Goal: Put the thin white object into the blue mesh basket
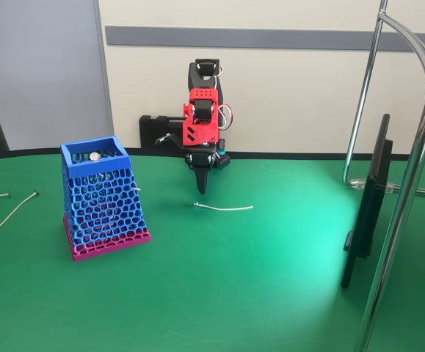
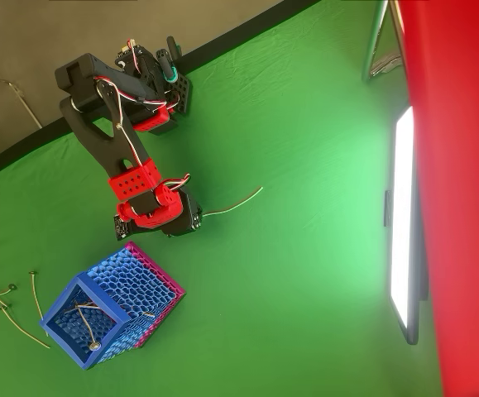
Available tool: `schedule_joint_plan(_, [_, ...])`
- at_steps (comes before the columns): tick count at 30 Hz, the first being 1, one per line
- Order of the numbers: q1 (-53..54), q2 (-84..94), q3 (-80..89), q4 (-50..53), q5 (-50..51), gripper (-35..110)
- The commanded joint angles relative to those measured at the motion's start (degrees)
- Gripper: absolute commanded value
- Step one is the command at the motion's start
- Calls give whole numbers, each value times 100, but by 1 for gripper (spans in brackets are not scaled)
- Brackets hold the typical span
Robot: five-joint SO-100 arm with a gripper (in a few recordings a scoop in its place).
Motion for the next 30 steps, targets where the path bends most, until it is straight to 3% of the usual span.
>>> schedule_joint_plan(1, [97,-141,-290,-114,53,3])
schedule_joint_plan(8, [97,-404,-396,-132,105,15])
schedule_joint_plan(30, [141,-1239,-782,132,123,13])
